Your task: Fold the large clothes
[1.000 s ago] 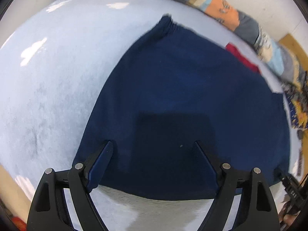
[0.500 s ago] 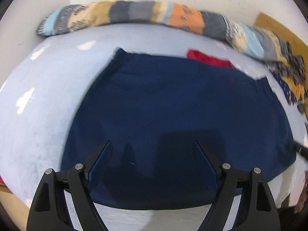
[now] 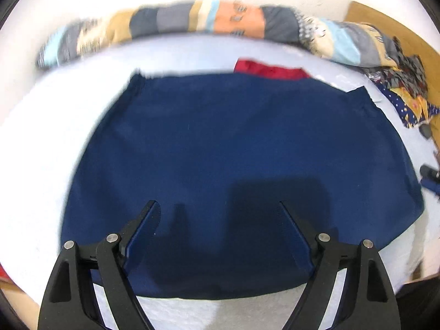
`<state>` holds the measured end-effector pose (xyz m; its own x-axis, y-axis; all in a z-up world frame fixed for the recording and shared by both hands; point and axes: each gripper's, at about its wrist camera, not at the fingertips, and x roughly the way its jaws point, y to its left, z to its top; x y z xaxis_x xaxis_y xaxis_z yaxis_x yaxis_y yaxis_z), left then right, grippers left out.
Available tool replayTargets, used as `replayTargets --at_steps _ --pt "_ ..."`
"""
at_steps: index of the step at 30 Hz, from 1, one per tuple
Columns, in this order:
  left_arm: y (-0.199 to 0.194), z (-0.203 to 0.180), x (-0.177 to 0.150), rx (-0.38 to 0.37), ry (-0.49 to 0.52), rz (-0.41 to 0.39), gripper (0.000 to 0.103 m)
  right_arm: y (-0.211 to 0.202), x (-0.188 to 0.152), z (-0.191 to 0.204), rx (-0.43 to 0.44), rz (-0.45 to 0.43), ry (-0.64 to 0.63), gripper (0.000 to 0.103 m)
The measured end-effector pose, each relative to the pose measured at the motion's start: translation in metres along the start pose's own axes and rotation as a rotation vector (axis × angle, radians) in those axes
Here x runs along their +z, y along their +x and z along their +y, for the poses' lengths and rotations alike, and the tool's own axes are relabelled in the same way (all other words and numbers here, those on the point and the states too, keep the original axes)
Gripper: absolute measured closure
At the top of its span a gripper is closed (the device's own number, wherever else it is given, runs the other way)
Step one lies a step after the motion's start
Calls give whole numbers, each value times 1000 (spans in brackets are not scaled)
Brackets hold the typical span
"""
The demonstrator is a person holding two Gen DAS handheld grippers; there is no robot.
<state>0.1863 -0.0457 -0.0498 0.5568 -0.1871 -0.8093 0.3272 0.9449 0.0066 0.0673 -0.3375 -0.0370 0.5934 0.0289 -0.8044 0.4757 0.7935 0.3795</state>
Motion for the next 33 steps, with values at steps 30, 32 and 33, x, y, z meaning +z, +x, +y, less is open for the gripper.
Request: replayTargets --at_steps 30,32,33 --pt "-37 -52 -16 75 266 -186 18 56 -42 69 -30 143 -291 30" --pt "-37 -53 -16 79 269 -191 18 56 -41 67 -22 147 -279 30" --pt "-38 -53 -16 81 272 -194 18 56 -42 66 -20 147 -274 30"
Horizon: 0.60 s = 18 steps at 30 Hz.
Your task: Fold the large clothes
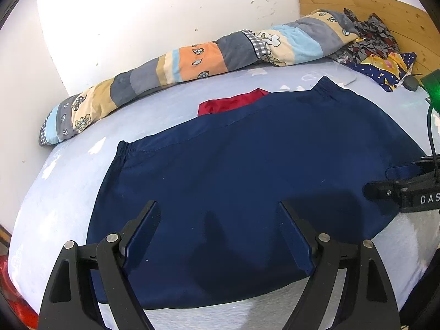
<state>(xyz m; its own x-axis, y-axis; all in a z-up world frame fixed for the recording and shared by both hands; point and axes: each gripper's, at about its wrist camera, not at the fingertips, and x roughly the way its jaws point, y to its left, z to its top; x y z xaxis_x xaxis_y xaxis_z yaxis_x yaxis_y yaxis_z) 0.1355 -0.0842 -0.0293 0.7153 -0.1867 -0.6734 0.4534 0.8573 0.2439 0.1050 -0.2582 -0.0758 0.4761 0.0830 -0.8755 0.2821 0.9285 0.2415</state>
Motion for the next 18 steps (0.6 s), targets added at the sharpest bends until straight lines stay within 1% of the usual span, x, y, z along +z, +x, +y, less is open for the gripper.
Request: replayTargets --at_steps 7,11,14,16,18 --pt "-2 -1 0 9 8 -11 18 -13 7 3 31 -60 4 30" --pt "-2 -2 1 12 12 -13 18 -9 13 9 20 -59 -17 30" --pt "-1 -3 1 12 16 -10 18 -2 14 16 17 -43 -42 30" --pt "2 0 1 -7 2 9 18 8 13 17 26 -4 -39 29" --pt "9 4 4 -23 -17 39 18 13 12 21 5 11 -68 28"
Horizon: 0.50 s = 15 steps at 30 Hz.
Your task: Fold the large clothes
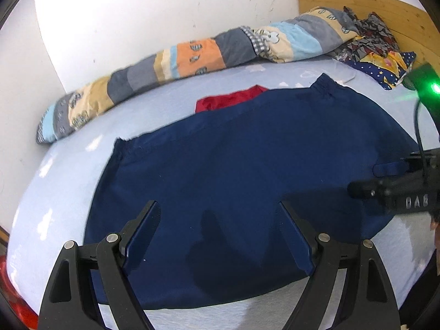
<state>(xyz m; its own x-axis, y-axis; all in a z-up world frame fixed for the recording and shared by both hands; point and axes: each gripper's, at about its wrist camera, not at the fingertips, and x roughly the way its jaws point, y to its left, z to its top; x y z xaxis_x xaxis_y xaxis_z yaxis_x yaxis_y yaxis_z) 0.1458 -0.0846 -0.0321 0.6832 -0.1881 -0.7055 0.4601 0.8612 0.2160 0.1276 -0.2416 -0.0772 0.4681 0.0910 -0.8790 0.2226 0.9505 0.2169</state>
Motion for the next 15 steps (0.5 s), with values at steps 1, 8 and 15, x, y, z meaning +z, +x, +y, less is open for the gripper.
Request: replayTargets --at_steps 1,8,15 --pt "6 4 4 -9 -17 19 18 0 1 3 -3 2 -17 28" --pt "60 68 45 14 -154 134 18 -23 48 -8 9 -89 -9 28" --pt "116 113 22 -8 -358 381 18 16 60 -66 65 48 150 29"
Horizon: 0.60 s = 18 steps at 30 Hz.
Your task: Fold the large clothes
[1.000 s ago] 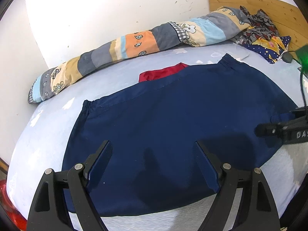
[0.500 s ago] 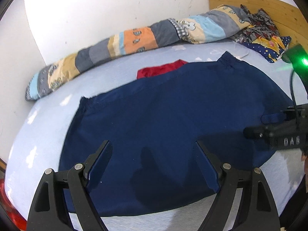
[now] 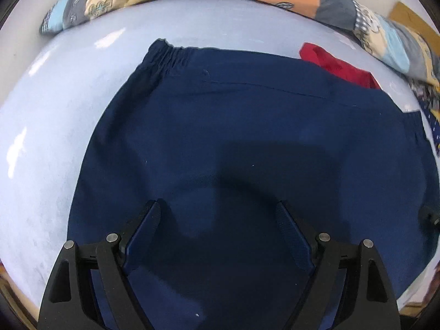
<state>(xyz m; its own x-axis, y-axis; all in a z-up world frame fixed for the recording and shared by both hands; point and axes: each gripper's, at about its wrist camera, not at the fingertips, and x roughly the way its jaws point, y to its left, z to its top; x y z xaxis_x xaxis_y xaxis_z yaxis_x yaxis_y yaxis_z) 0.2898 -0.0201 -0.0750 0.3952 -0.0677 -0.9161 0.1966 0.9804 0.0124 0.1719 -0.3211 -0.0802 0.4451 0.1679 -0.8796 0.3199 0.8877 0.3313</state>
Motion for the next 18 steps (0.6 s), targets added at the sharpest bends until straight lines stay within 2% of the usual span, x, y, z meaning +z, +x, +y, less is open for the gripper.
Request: replayTargets --at_steps 2,4,6,8,11,15,18 --pt "-13 -12 -2 20 52 -38 18 -18 1 -6 74 -25 16 29" --pt "-38 -30 -7 -4 106 -120 18 -55 2 -18 152 -120 49 29" --pt "-58 -46 -15 -43 151 -178 18 -80 1 -33 163 -187 75 28" --pt "-69 -63 -26 -98 205 -199 18 -97 -2 -61 168 -225 131 28" --pt "-66 -79 -39 -151 252 -164 18 -97 -15 -109 186 -202 248 28" --pt "-53 -91 -48 -124 295 -132 18 -82 -31 -162 201 -135 383 28" --pt "-48 -94 -49 -124 285 -114 18 -67 -48 -184 294 -77 454 28"
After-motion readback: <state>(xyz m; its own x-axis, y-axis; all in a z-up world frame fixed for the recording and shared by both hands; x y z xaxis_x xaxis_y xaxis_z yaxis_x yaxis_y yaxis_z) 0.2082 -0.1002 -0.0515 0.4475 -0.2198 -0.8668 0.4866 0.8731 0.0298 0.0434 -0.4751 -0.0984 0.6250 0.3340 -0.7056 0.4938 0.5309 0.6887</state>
